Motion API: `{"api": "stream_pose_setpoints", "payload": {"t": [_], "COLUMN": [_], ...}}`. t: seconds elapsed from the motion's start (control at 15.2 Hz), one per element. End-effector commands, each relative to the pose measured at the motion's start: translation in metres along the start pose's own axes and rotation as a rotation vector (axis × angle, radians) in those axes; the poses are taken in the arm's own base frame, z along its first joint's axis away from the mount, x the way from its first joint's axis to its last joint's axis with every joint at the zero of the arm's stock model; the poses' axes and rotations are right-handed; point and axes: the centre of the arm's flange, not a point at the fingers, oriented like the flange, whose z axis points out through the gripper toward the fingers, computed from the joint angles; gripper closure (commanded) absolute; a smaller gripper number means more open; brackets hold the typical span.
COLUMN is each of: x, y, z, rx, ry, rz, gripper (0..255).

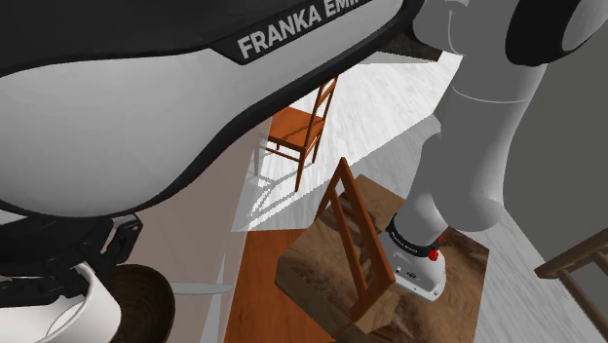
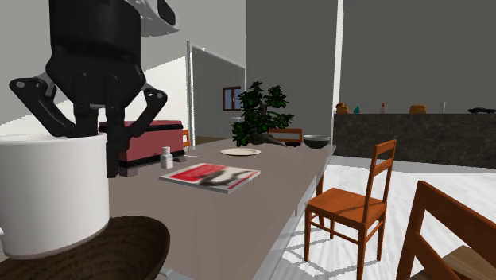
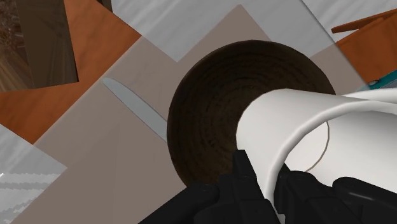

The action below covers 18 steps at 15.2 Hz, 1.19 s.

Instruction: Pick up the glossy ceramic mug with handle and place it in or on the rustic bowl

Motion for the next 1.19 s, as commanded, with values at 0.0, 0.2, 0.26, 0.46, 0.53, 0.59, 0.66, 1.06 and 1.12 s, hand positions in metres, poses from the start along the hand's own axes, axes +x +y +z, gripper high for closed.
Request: {"api": "stream_pose_setpoints", "payload": {"t": [0.0,0.2,0.26,0.46,0.53,0.59,0.66,1.06,1.12], "x": [0.000,0.001,0.001,0.001,0.001,0.001,0.001,0.001,0.001], "y": [0.002,0.002,0.003,0.003,0.003,0.003,0.003,0.003,0.003], "z": [0.011,0.027,0.031,0.031,0.031,0.031,0.031,0.031,0.031], "rx": [0.001,0.001,0.001,0.001,0.001,0.001,0.001,0.001,0.001], "ry": [0.000,0.000,0.000,0.000,0.000,0.000,0.000,0.000,0.000], "rz": [0.000,0.000,0.000,0.000,0.000,0.000,0.000,0.000,0.000], "gripper": [255,255,255,255,255,255,255,0,0]}}
